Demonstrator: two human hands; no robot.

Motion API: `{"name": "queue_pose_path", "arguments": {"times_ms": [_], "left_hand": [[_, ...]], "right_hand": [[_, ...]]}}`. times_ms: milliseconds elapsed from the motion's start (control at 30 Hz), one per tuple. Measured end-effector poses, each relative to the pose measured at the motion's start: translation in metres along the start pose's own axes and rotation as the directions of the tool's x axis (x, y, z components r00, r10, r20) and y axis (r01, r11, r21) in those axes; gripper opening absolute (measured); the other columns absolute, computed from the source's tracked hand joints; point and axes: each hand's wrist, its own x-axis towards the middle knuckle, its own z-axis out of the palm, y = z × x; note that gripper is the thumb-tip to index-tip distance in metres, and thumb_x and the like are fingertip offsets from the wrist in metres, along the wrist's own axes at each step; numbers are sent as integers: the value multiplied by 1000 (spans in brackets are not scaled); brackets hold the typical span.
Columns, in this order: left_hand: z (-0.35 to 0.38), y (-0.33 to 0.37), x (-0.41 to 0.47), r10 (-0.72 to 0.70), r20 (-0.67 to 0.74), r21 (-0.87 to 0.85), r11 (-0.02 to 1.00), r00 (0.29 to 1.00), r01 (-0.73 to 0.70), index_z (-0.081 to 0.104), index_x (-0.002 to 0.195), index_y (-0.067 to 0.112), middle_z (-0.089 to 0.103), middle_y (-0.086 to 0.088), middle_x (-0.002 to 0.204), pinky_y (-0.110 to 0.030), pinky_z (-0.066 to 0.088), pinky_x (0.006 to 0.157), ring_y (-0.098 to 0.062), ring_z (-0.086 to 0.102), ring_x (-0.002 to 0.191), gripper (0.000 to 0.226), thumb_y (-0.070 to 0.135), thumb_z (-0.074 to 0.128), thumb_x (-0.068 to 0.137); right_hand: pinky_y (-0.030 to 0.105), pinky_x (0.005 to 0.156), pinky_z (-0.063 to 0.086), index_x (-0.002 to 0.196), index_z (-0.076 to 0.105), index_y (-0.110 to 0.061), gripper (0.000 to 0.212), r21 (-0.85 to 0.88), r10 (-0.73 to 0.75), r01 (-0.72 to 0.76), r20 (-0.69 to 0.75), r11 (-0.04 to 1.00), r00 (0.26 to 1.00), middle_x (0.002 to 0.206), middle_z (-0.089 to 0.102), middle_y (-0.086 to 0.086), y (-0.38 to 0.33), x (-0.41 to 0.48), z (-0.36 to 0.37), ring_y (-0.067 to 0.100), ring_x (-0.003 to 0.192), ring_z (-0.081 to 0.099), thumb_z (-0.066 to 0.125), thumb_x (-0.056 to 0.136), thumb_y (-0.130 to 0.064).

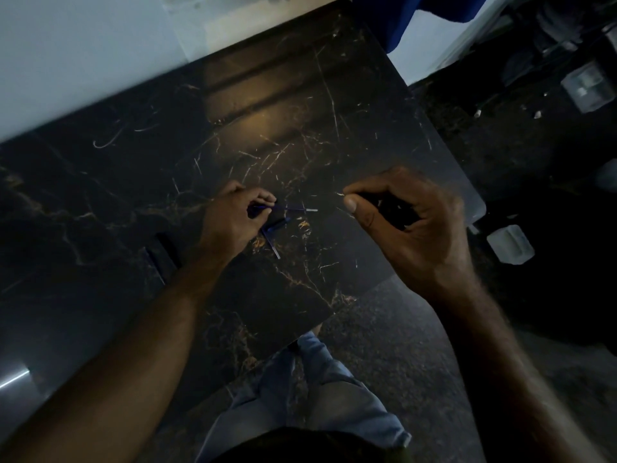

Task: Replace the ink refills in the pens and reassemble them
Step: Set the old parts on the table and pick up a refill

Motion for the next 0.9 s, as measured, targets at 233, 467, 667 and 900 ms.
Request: {"name": "queue_pose_path", "arguments": {"times_ms": [233, 467, 667, 900], "left_hand": [[1, -4, 6, 109, 62, 89, 989, 992, -115, 76, 116, 28, 48, 14, 106, -10, 40, 70, -3, 56, 89, 27, 14, 81, 93], [-11, 1, -17, 42, -190, -18, 999, 981, -47, 73, 109, 20, 71, 11, 98, -26, 57, 70, -8, 67, 82, 16, 18, 78, 94], [1, 11, -35, -455, -67, 36, 888, 888, 458, 72, 82, 25, 63, 15, 66, -23, 35, 54, -8, 59, 61, 31, 53, 76, 95], [11, 24, -13, -592, 31, 158, 798, 805, 581, 72, 74, 27, 73, 6, 77, -29, 44, 68, -21, 70, 81, 42, 64, 72, 93]], "right_hand": [[38, 74, 58, 107, 76, -15, 9, -22, 0, 1, 12, 1000, 1000, 100, 74, -4, -4, -4, 2, 12, 88, 69, 75, 101, -21], [37, 75, 58, 108, 78, -13, 11, -19, 1, 0, 22, 1000, 1000, 101, 75, -1, -6, -9, 5, 14, 89, 71, 76, 100, -20], [30, 75, 56, 112, 78, -8, 16, 23, 10, -11, 42, 1000, 999, 102, 76, 2, -9, -11, 12, 13, 89, 69, 72, 101, -19], [27, 75, 53, 115, 77, -8, 17, 64, 22, -28, 90, 998, 996, 102, 72, 1, -6, -12, 17, 13, 87, 67, 69, 103, -17]]}}
